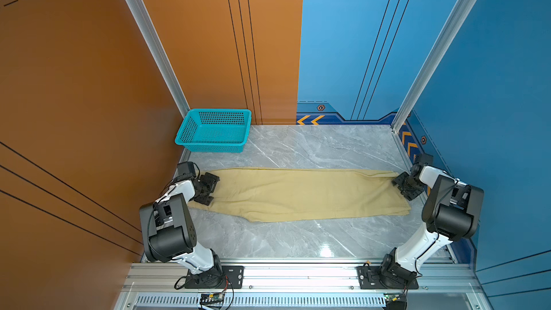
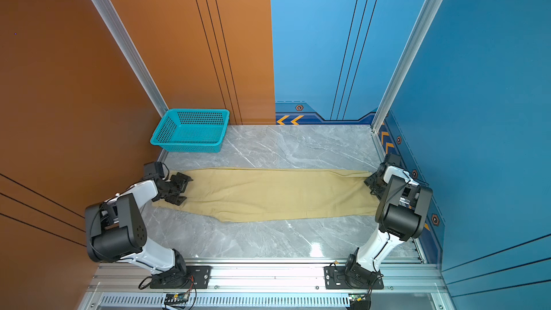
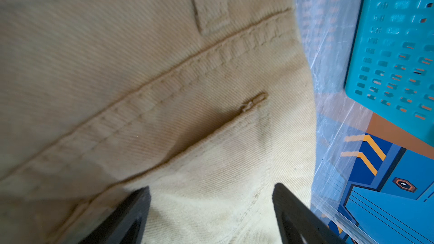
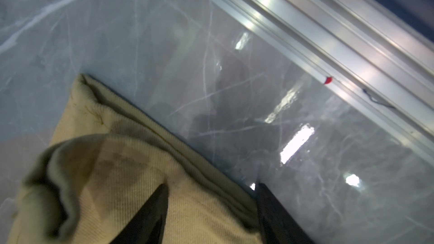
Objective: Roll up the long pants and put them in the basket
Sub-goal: Fold the long pant at the center of the board.
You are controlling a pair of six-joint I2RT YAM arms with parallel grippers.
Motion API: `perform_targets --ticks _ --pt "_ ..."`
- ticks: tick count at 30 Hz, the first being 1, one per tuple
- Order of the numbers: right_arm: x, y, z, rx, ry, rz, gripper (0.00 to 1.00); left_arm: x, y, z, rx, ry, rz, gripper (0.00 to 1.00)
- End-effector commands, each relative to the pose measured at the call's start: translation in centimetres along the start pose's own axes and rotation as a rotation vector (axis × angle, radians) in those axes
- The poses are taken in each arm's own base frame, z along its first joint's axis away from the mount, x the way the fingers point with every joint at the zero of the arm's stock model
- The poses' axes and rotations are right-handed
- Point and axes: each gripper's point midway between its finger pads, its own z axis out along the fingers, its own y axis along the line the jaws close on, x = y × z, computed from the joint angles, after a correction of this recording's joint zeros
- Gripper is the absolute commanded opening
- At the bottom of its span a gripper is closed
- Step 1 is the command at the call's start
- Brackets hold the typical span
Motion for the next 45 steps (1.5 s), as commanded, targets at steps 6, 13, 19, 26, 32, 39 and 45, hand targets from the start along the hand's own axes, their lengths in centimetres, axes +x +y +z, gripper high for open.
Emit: perform_targets --ticks 6,13,19,26,32,39,45 --pt "6.5 -3.9 1.2 0.084 0.200 0.024 0.46 1.6 6.9 1.0 -0.246 0.039 -0.081 0.85" --pt "6.9 -5.4 -0.3 0.092 0.247 0.031 0.16 1.8 6.2 0.9 -0.223 0.048 -0.092 0.85" --pt "4.7 -6.7 -1.8 0.058 0.227 0.093 0.00 1.8 5.7 0.6 -0.200 0.051 -0.076 0.85" --pt "0.8 -7.3 -6.1 0.014 0.033 0.174 0.00 2.3 4.6 -0.2 -0.148 0.058 -0.062 0.84" --pt "-0.4 -7.7 -11.0 -0.023 -0.145 0.207 0.00 2.6 2.8 -1.3 -0.076 0.062 -0.033 0.85" --pt "-1.9 -8.1 -12.2 -0.081 -0.182 0.296 0.00 2.4 -0.7 -3.3 0.045 0.059 -0.008 0.99" --pt "-4.6 -8.1 -12.0 -0.095 -0.173 0.357 0.00 2.2 -2.8 -4.6 0.109 0.059 -0.006 0.99"
